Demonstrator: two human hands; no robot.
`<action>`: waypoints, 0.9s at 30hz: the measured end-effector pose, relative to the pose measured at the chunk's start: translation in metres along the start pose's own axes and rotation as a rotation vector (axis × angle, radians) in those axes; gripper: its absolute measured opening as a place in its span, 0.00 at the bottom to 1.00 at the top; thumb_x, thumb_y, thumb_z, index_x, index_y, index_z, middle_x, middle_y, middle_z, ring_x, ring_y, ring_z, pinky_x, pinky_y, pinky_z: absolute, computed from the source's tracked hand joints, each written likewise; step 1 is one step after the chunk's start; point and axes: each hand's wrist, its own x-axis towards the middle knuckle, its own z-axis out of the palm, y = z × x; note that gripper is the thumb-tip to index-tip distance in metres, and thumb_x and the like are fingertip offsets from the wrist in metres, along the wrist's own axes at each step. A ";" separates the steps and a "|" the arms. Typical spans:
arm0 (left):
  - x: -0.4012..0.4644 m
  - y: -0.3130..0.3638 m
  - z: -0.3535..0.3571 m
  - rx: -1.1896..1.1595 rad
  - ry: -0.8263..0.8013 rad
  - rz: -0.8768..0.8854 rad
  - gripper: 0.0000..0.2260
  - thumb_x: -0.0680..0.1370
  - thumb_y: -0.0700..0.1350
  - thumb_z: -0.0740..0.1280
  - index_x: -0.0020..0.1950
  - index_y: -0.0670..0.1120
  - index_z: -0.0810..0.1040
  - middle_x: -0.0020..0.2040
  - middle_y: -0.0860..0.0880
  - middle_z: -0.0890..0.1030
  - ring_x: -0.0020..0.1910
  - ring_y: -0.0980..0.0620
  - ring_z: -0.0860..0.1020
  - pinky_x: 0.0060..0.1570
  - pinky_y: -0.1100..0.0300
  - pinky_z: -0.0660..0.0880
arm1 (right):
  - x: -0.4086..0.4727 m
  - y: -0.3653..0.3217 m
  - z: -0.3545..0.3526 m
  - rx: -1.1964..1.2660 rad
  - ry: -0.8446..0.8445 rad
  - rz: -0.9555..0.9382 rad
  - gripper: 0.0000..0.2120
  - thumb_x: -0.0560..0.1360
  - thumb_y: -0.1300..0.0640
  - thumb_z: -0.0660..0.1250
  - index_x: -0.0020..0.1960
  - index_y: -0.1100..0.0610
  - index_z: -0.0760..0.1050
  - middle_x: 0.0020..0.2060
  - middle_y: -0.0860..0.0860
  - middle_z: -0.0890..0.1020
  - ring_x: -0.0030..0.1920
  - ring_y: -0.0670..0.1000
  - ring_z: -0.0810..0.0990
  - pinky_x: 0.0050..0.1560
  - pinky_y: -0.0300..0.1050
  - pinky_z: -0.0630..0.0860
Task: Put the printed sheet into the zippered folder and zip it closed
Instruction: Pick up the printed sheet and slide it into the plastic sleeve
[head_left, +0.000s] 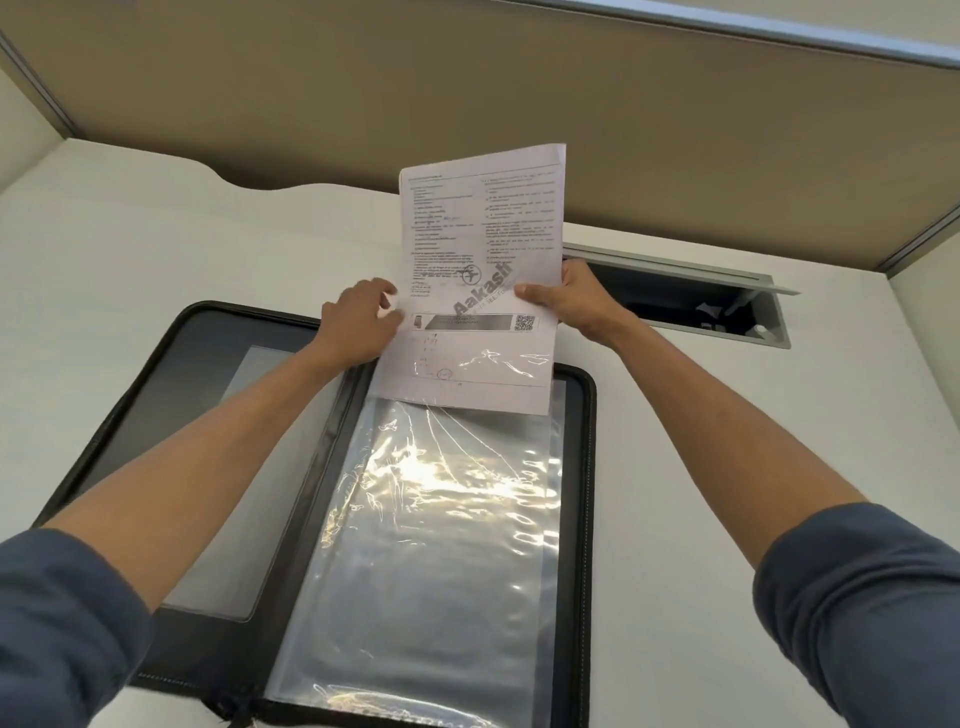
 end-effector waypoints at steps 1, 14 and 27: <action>0.004 -0.002 0.000 -0.080 0.017 -0.060 0.19 0.80 0.51 0.62 0.69 0.46 0.70 0.61 0.47 0.77 0.60 0.46 0.75 0.65 0.48 0.66 | -0.001 0.003 0.001 0.008 0.003 0.008 0.14 0.76 0.62 0.69 0.61 0.60 0.77 0.53 0.51 0.83 0.44 0.45 0.85 0.36 0.38 0.80; 0.026 -0.002 0.010 -0.789 -0.064 -0.258 0.17 0.76 0.35 0.69 0.64 0.37 0.75 0.57 0.43 0.81 0.50 0.49 0.80 0.46 0.60 0.78 | -0.012 0.023 0.004 0.010 0.018 0.086 0.18 0.76 0.60 0.70 0.65 0.59 0.75 0.58 0.53 0.81 0.50 0.51 0.83 0.43 0.44 0.82; 0.013 -0.007 0.015 -0.761 -0.018 -0.172 0.11 0.75 0.32 0.70 0.55 0.43 0.78 0.42 0.51 0.82 0.38 0.61 0.81 0.36 0.73 0.76 | -0.020 0.026 0.013 0.023 0.014 0.110 0.19 0.75 0.60 0.70 0.66 0.56 0.73 0.58 0.50 0.81 0.51 0.50 0.83 0.44 0.43 0.82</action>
